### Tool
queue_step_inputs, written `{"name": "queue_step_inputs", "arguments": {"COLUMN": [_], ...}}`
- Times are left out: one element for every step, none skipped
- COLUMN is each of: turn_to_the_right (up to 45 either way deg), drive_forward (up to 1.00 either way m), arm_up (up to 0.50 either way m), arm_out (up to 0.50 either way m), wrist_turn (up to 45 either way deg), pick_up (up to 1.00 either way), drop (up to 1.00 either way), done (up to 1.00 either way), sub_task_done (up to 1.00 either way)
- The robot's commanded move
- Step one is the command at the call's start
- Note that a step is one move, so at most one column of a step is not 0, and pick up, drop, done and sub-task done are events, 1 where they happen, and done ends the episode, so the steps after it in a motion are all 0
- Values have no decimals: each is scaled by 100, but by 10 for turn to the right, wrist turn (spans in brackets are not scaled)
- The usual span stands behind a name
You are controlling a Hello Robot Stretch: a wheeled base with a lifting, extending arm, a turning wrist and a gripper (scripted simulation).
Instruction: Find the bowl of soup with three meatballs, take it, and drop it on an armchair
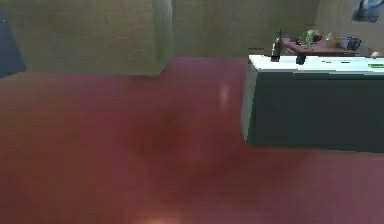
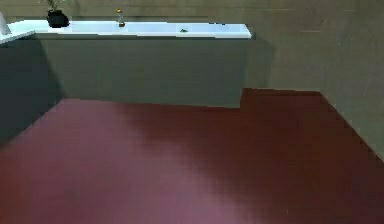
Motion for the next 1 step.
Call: {"name": "queue_step_inputs", "arguments": {"turn_to_the_right": [0], "drive_forward": [100], "arm_up": [0], "arm_out": [0], "wrist_turn": [0], "pick_up": [0], "drop": [0], "done": [0], "sub_task_done": [0]}}
